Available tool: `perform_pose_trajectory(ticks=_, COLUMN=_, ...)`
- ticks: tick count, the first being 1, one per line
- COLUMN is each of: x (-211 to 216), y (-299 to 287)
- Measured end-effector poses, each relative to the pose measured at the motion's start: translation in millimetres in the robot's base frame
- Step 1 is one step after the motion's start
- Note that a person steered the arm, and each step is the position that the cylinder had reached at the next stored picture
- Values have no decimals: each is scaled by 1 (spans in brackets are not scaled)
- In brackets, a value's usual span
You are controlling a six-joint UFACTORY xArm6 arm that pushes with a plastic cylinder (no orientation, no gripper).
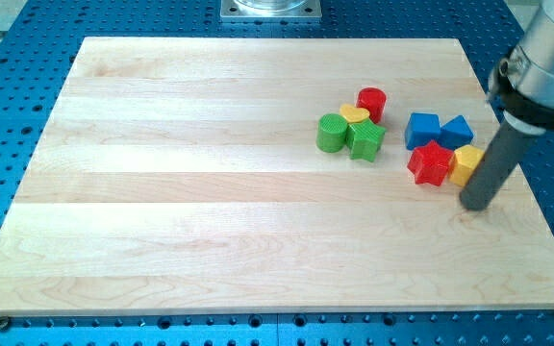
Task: Move red circle parallel to heart
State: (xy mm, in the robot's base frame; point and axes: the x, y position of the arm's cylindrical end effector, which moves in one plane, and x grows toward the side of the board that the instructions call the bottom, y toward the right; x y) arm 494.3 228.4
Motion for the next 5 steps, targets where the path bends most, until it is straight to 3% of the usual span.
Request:
perform_pose_trajectory(ticks=3, x=3, y=-24)
perform_pose_trajectory(ticks=4, x=28, y=-86)
perform_pose_trajectory(ticks=5, x=-27, y=-142)
